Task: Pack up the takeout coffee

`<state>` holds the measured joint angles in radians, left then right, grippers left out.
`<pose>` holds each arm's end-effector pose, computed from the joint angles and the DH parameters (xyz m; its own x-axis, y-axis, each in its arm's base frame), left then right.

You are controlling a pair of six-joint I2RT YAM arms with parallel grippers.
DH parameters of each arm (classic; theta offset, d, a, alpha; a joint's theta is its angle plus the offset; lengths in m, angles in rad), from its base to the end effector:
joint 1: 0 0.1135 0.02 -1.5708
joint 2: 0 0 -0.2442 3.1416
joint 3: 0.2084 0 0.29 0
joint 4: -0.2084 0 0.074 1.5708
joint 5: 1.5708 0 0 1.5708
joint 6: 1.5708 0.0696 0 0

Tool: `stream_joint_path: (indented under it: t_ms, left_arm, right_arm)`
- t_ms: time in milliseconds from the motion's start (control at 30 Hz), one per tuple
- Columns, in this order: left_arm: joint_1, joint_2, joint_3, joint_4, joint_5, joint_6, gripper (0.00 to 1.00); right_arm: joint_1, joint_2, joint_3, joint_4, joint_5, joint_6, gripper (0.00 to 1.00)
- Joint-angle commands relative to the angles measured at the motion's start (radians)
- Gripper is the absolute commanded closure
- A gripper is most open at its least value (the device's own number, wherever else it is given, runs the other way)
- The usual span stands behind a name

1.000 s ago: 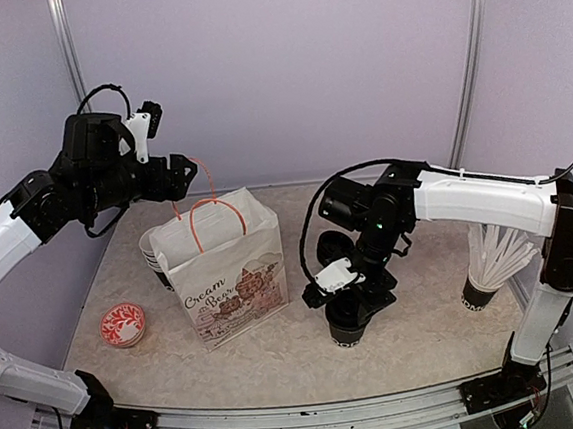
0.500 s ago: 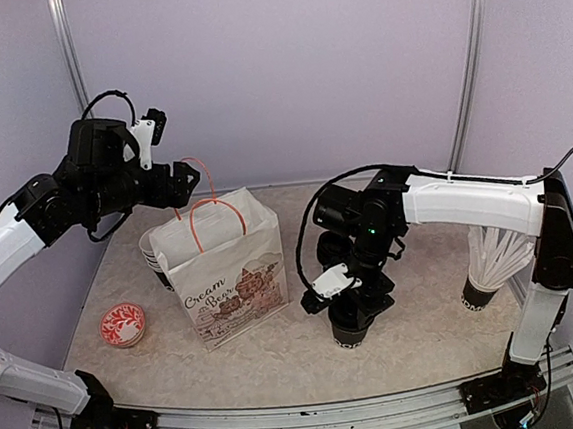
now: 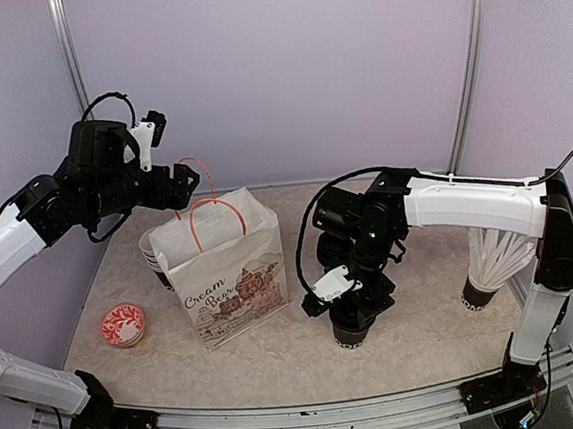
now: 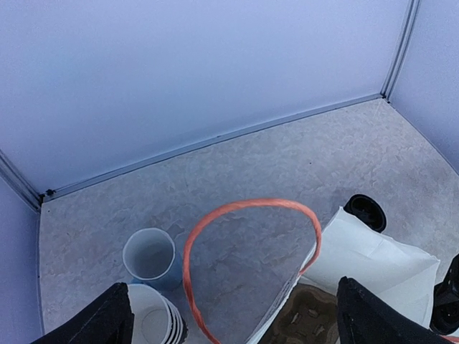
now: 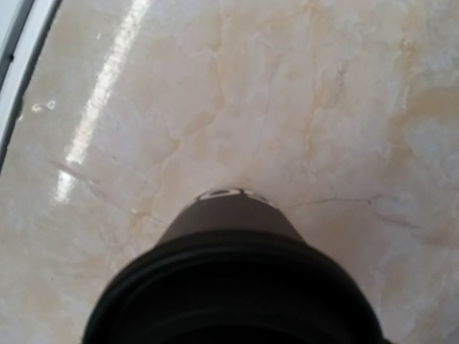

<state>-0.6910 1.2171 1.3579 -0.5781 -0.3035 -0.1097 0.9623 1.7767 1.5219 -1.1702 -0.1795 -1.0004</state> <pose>0.2715 -0.1975 0.3823 -0.3681 0.1689 -0.9143 0.3614 0.9320 0.0266 0.2072 0.3192 0.1981 0.3866 -0.8938 -0.2271 -0.9200 -0.3911 -0.0269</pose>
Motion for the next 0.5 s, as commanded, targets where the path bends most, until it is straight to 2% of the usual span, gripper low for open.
stream_joint_path:
  t_ms: [0,200,467]
  left_arm:
    - [0.030,0.029,0.051,-0.056,0.012,0.014,0.04]
    - [0.056,0.046,0.078,-0.104,0.035,0.004,0.04]
    - [0.082,0.029,0.078,-0.191,0.070,0.030,0.03]
  right_arm:
    - [0.014,-0.019,-0.046,-0.002,0.039,-0.009,0.17]
    - [0.026,-0.011,-0.073,0.013,0.071,0.007,0.28]
    - [0.026,-0.045,0.006,-0.025,0.042,0.010,0.33]
